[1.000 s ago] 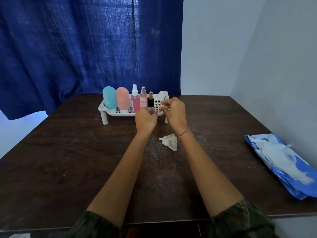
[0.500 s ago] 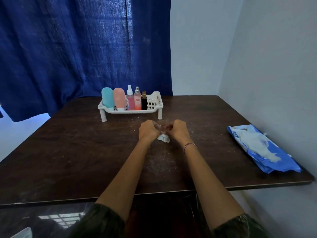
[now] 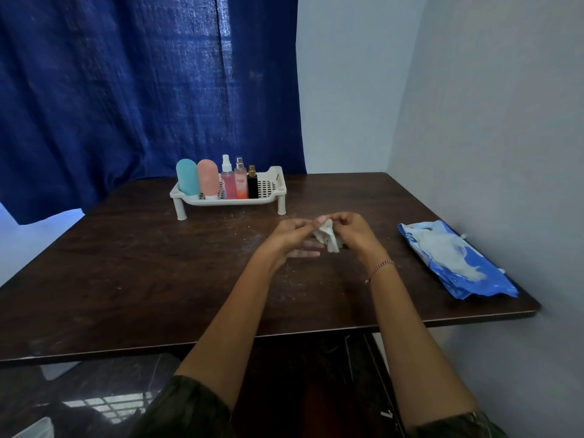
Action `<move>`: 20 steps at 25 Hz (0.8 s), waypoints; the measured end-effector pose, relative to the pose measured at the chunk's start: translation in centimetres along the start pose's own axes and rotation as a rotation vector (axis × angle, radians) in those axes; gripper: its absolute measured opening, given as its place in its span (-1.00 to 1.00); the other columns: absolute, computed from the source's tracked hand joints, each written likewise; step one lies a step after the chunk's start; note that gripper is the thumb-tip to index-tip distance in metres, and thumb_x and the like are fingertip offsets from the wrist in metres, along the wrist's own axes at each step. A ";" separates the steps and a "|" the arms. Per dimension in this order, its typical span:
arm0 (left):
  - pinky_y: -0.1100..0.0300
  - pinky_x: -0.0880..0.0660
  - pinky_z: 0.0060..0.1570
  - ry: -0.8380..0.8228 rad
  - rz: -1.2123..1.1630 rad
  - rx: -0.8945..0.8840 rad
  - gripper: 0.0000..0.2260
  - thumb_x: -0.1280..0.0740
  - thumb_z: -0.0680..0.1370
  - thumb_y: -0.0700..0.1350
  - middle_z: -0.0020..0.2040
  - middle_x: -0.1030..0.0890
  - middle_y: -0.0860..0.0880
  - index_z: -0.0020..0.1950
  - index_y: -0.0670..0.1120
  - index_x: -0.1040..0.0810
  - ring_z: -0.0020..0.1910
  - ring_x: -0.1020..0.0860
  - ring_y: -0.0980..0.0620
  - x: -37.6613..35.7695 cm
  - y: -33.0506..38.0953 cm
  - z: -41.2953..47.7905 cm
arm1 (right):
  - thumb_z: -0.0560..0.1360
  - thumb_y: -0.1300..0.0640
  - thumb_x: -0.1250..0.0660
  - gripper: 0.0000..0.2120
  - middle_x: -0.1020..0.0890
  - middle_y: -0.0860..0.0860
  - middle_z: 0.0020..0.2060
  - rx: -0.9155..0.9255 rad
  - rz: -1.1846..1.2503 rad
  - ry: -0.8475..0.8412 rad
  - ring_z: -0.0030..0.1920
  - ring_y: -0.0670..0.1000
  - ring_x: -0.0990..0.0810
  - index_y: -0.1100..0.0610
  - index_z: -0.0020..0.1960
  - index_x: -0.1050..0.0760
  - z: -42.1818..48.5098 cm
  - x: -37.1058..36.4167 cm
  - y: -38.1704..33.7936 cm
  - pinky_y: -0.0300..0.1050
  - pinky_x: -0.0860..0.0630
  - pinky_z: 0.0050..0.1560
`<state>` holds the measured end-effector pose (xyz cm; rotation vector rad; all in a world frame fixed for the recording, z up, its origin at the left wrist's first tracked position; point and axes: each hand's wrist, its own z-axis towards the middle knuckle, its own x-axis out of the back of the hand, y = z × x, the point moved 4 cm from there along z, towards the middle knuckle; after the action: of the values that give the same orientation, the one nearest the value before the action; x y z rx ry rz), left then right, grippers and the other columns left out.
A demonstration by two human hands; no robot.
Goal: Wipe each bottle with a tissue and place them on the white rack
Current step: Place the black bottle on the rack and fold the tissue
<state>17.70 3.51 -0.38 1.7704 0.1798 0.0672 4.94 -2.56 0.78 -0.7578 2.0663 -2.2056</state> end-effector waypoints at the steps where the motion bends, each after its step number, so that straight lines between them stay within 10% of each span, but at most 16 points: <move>1: 0.16 -0.63 -0.16 -0.032 -0.010 -0.019 -0.69 -0.43 0.48 -0.06 -0.04 -0.68 -0.15 0.13 -0.20 -0.57 -0.13 -0.68 0.02 -0.9 0.1 -0.2 | 0.56 0.27 -0.18 -0.80 -0.62 0.06 -0.06 0.006 0.003 0.024 -0.20 -0.10 -0.56 0.16 0.08 -0.55 -0.2 0.8 0.3 -0.30 -0.47 -0.34; 12: 0.18 -0.63 -0.22 0.073 0.049 -0.017 -0.77 -0.40 0.52 -0.11 0.02 -0.66 -0.22 0.05 -0.26 -0.57 -0.25 -0.65 0.04 -8.0 -1.3 1.4 | 0.37 0.06 -0.48 -0.53 -0.54 -0.08 0.06 0.082 -0.191 -0.163 0.04 -0.11 -0.53 -0.03 0.22 -0.39 -3.9 8.2 3.5 -0.28 -0.49 -0.04; 16: 0.11 -0.64 -0.15 0.015 -0.004 0.029 -0.65 -0.39 0.49 0.07 -0.02 -0.67 -0.16 0.07 -0.19 -0.57 -0.10 -0.68 -0.04 -9.0 -1.7 1.9 | 0.49 0.08 -0.35 -0.77 -0.65 0.04 -0.16 0.005 -0.174 -0.167 -0.23 -0.11 -0.60 0.18 0.09 -0.53 -3.9 10.1 4.1 -0.34 -0.51 -0.15; 20: 0.24 -0.62 -0.29 -0.006 0.152 -0.037 -0.64 -0.48 0.43 -0.19 0.07 -0.59 -0.17 0.18 -0.23 -0.50 -0.11 -0.61 0.02 -10.1 -1.5 2.2 | 0.56 0.01 -0.23 -0.71 -0.63 0.16 -0.12 -0.086 -0.234 -0.202 -0.18 0.00 -0.58 0.24 0.07 -0.52 -2.8 11.4 4.9 -0.08 -0.52 0.04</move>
<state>7.89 0.11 -1.76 1.7452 0.0395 0.1739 -7.57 -4.41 -0.11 -1.2332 2.0770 -2.0511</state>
